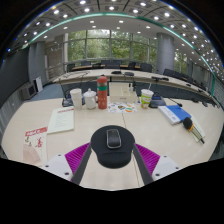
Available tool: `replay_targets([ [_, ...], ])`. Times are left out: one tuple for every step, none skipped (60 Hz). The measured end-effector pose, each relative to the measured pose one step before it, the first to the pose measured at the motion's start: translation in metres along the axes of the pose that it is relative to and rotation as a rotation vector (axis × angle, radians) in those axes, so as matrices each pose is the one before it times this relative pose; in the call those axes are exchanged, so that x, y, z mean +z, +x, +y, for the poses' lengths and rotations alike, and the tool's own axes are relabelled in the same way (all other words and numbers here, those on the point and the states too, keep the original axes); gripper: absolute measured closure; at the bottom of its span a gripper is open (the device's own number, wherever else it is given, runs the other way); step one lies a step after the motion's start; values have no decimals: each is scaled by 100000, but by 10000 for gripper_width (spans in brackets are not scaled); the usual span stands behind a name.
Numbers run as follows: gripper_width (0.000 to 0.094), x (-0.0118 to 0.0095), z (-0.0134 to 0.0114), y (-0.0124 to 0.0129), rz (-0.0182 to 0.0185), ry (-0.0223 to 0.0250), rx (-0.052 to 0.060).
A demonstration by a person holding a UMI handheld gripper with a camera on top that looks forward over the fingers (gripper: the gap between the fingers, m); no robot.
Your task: Arrange mouse
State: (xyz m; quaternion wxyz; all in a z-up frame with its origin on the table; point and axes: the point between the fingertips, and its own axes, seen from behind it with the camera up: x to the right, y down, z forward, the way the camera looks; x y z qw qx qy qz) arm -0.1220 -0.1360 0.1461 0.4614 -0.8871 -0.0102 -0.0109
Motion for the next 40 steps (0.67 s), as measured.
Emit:
replay_targets([
  [78, -1038, 98, -55, 441, 340, 26],
  [78, -988, 59, -111, 399, 209, -58],
  [78, -1009, 115, 7, 302, 58, 3],
  [78, -996, 192, -37, 412, 88, 86],
  [77, -1054, 212, -66, 377, 151, 54],
  [78, -1013, 140, -56, 234, 350, 38],
  [79, -980, 108, -94, 123, 472, 74],
  [78, -1002, 112, -92, 112, 544, 73],
  [77, -975, 138, -71, 116, 448, 103],
  [76, -943, 157, -96, 92, 344, 32],
  [77, -1022, 123, -106, 103, 345, -145],
  [77, -844, 168, -57, 1, 290, -215],
  [78, -843, 180, -72, 13, 335, -298],
  [76, -810, 177, -85, -5, 373, -368],
  [75, -814, 164, -71, 45, 472, -430],
  [78, -812, 135, -88, 158, 514, -466],
  [79, -761, 177, -40, 218, 421, -434],
  [78, -761, 198, -44, 161, 234, -377],
  [81, -719, 213, -49, 5, 121, -261],
  [81, -671, 124, -130, -114, -60, -119],
  [81, -629, 266, -51, -239, -213, 144],
  [81, -574, 244, -56, -307, -228, 317],
  [82, -542, 246, -89, -254, -146, 303],
  [81, -505, 232, -45, -164, -72, 191],
  [82, -455, 193, -22, 44, 62, 65],
  [83, -430, 164, -7, 274, 161, -76],
  [83, -417, 143, 73, 316, 164, -156],
  [81, -348, 133, 29, 388, 88, -188],
  [81, -357, 148, 44, 250, -83, -86],
  [80, -373, 154, 17, 184, -214, 20],
  [79, -315, 107, 18, 50, 11, 269],
  [81, -282, 29, -1, 41, 199, 328],
  [79, -287, -1, 18, 55, 393, 220],
  [80, -273, -11, -4, 31, 438, 105],
  [80, -244, -10, -19, -18, 390, 77],
  [79, -210, -2, -10, -34, 206, 51],
  [79, -212, 19, 8, -85, 23, 12],
  [79, -174, 42, -32, -139, -101, -59],
  [78, 69, 103, -120, -173, -62, -96],
  [78, -134, 70, -18, -177, -94, -104],
])
